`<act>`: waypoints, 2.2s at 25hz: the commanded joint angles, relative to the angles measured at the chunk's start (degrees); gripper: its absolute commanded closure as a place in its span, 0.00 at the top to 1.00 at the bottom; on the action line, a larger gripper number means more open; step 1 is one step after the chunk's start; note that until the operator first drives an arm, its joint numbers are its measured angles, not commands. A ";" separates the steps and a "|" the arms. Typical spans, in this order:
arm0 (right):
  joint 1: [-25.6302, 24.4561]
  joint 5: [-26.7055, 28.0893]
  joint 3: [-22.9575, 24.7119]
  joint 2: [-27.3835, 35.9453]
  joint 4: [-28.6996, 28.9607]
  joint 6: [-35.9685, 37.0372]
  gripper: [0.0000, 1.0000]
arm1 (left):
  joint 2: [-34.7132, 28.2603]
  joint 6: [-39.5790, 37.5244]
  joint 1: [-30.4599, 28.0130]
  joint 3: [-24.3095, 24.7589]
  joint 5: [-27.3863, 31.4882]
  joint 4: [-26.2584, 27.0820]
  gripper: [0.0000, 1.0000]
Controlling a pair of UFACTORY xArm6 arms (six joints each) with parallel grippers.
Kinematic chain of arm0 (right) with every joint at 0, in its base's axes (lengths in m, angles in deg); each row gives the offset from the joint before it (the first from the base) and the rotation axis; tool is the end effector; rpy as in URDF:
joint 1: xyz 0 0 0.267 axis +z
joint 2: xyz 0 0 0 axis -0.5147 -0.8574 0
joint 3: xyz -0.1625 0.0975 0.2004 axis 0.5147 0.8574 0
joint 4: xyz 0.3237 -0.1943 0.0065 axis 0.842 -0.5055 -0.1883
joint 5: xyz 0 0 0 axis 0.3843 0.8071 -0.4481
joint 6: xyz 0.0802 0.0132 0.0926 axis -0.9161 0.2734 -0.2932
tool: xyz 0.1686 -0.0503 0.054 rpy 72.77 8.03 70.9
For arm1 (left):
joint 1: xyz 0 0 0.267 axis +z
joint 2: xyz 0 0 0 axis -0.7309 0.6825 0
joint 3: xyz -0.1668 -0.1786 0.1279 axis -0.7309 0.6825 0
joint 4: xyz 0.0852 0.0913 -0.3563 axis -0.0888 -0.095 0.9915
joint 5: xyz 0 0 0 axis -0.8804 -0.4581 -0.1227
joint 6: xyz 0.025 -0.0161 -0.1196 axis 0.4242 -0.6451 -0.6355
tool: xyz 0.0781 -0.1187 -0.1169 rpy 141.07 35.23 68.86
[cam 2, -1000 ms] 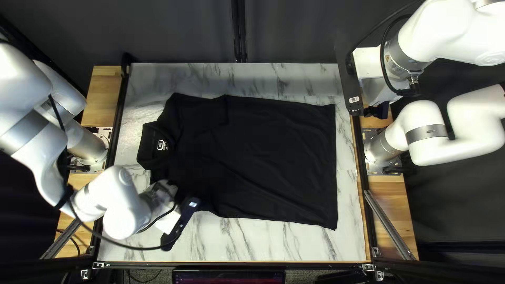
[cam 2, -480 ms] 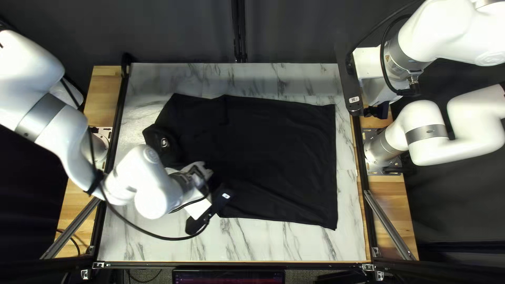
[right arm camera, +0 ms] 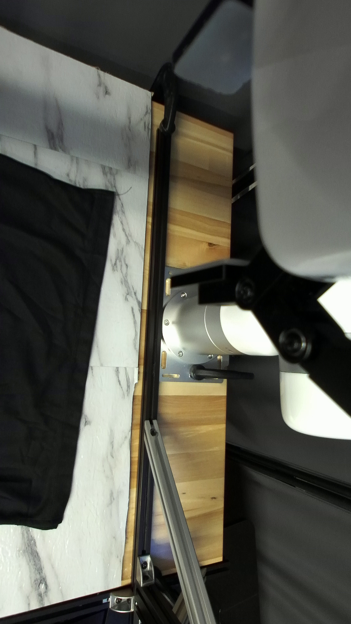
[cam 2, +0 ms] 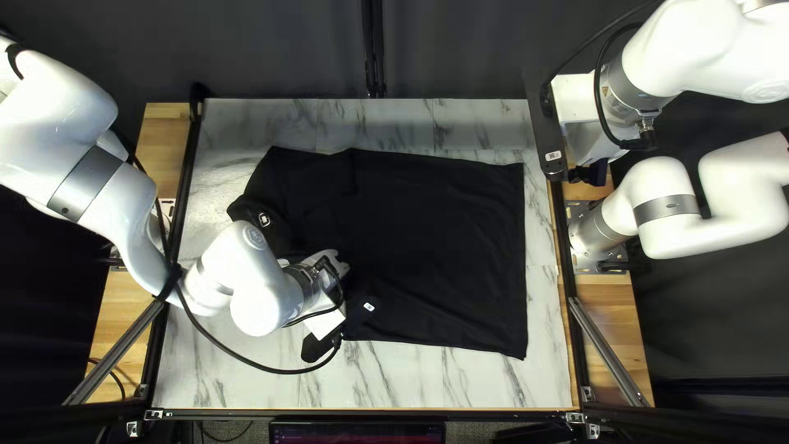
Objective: Fold t-shirt
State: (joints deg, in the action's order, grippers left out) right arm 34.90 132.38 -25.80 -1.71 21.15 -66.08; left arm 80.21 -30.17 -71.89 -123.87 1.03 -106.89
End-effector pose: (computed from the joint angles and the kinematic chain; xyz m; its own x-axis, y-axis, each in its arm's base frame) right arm 0.2462 -0.0136 0.3566 0.9918 0.1239 0.0309 0.1201 -0.9873 0.1045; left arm 0.5042 -0.1161 0.1012 0.6651 -0.7310 -0.1525 -0.7041 -0.5459 -0.4540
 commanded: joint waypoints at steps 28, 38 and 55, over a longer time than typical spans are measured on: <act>0.00 0.00 0.00 0.00 0.00 0.00 1.00 | 28.21 20.08 6.97 -32.22 -7.12 1.98 0.00; 0.00 0.00 0.00 0.00 0.00 0.00 1.00 | 32.39 26.10 7.17 -37.23 -7.30 6.50 0.03; 0.00 0.00 0.00 0.00 0.00 0.00 1.00 | 25.10 23.40 6.20 -30.80 -5.03 5.13 1.00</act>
State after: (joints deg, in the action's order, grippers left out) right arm 34.90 132.38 -25.80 -1.71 21.15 -66.08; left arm 109.08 -4.68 -65.08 -158.84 -3.85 -100.85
